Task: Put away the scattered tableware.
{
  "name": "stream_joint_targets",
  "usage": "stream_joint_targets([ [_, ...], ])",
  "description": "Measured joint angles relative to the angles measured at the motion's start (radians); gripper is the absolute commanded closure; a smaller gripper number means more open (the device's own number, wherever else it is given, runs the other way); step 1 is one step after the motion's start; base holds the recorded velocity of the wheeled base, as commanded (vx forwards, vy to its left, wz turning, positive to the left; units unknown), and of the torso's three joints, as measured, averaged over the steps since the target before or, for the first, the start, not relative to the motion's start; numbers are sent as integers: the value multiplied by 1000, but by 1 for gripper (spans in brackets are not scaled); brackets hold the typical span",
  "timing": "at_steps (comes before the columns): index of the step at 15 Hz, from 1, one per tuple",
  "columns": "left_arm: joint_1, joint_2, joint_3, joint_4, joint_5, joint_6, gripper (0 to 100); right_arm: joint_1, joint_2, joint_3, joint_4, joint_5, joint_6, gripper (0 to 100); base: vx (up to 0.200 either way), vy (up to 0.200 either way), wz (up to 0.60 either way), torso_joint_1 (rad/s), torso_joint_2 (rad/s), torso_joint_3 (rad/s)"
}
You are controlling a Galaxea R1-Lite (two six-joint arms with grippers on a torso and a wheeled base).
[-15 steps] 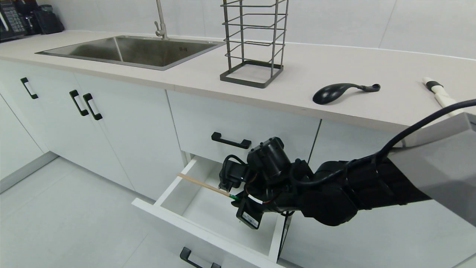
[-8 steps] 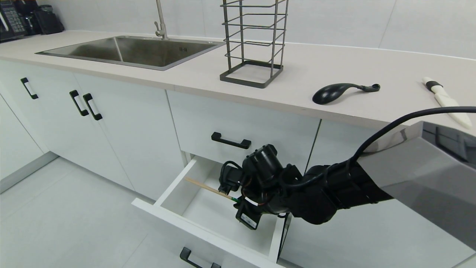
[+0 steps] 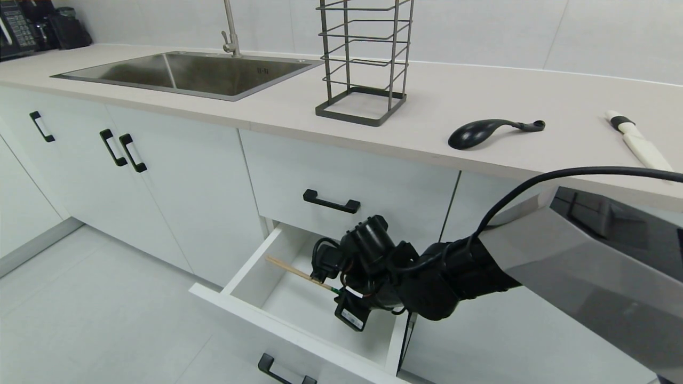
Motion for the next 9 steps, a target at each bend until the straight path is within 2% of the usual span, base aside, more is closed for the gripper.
stream_joint_targets([
  [9,-1,0,0,0,1,0,0,6,111,-79,-35,4,39,100,0,0,0,0,0,0],
])
